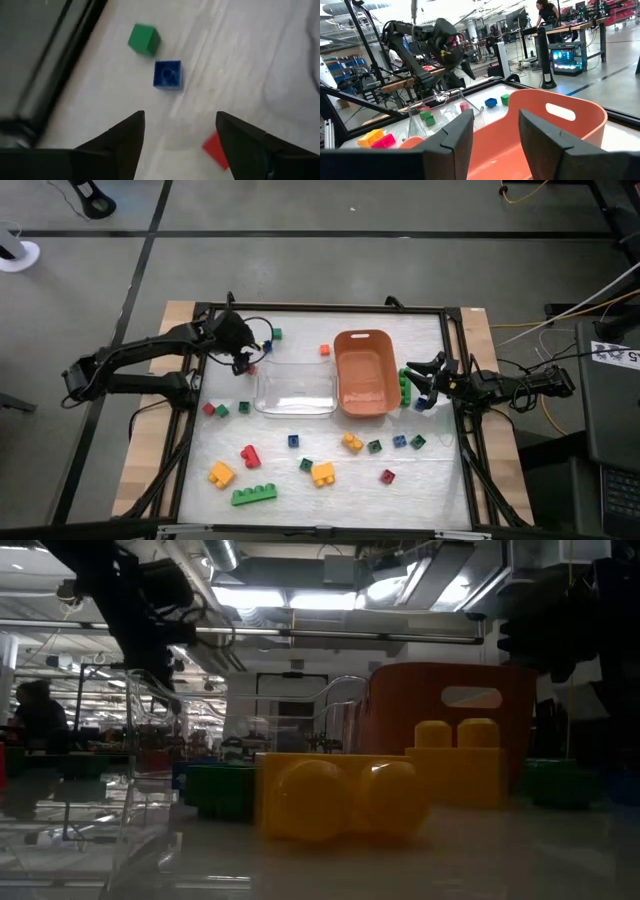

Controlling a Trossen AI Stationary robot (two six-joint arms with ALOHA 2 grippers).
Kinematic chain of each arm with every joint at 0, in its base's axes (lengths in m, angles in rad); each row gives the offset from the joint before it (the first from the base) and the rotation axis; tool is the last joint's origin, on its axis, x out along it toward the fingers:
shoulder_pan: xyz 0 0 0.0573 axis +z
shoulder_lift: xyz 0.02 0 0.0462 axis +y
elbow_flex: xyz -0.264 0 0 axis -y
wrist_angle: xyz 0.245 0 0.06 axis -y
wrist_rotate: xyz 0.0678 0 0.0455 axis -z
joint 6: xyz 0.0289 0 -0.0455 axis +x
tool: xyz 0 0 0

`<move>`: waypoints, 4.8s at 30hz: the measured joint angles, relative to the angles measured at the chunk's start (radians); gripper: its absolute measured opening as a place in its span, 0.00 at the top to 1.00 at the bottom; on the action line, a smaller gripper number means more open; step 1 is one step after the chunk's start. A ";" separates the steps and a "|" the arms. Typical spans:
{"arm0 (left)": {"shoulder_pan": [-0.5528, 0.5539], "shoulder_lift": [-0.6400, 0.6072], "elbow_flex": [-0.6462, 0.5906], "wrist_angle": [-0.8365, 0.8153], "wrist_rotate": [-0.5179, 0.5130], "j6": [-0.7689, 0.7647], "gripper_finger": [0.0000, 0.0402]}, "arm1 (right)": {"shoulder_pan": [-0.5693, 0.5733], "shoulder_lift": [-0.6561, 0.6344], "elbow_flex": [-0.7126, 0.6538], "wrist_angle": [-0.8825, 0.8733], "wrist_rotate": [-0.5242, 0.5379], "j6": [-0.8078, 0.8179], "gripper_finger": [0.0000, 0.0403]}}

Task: Sort blocks by size
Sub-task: Put the small red block into the transparent bin

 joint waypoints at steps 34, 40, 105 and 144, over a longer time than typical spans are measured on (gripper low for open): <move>-0.025 0.290 0.005 -0.090 0.079 0.402 0.44 | 0.000 0.000 0.000 -0.003 -0.003 0.008 0.61; -0.025 0.340 0.007 -0.080 0.114 0.421 0.44 | 0.000 0.000 0.000 -0.003 -0.003 0.008 0.61; -0.270 -0.151 0.006 0.176 0.348 -0.385 0.66 | 0.000 0.000 0.000 0.002 -0.003 0.008 0.61; -0.535 0.276 0.007 0.558 0.033 -0.538 0.47 | 0.001 0.013 0.390 -0.532 -0.194 0.044 0.61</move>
